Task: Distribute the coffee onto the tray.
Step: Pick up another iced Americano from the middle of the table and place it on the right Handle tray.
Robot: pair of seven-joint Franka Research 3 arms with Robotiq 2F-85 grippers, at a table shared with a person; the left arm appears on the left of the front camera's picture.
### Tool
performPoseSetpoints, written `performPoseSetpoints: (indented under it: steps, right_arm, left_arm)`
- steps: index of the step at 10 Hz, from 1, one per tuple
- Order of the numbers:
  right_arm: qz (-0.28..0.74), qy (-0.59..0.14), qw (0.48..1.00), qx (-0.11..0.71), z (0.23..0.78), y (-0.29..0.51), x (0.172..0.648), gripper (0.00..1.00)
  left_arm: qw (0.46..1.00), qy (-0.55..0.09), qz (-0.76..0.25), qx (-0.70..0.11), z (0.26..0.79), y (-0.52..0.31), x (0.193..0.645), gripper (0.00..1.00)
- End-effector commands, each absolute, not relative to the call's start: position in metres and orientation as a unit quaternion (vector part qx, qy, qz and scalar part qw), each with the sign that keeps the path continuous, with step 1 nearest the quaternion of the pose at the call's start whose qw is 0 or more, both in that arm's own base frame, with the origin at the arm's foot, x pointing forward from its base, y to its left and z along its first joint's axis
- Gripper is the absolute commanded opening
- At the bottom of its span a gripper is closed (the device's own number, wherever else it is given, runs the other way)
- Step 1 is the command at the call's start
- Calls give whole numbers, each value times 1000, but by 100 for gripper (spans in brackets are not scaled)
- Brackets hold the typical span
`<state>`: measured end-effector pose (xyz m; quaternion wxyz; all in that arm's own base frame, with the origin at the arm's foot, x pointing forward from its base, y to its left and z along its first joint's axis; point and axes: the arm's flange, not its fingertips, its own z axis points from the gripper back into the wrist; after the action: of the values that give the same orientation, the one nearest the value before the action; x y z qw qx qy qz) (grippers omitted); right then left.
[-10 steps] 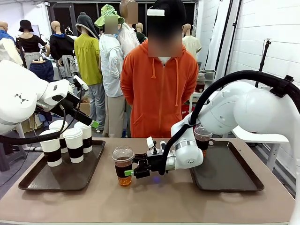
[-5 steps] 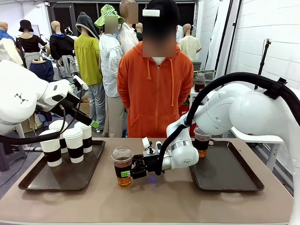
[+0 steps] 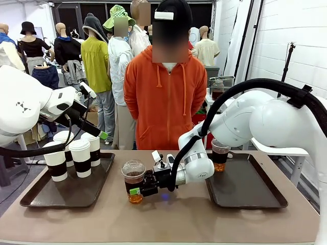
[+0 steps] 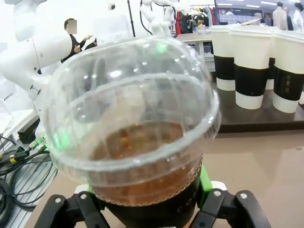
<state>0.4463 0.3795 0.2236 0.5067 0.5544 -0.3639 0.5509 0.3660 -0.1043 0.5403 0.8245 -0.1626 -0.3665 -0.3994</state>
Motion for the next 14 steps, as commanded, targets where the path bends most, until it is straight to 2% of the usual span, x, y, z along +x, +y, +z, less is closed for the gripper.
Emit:
performPoseSetpoints:
  steps: [1,5,7,14]
  right_arm:
    - [555,-353,498,566,224,385,450,69]
    - [559,-351,501,560,232,380,447,69]
    - [548,-366,512,551,256,362,445,69]
    - [512,-399,552,524,341,236,430,69]
  left_arm:
    - [822,-367,-401,-171,538,-102,366,100]
    - [822,-367,-401,-171,538,-102,366,100]
    - [822,-367,-401,-171,538,-102,366,100]
    - [822,-367,-401,-171,538,-102,366,100]
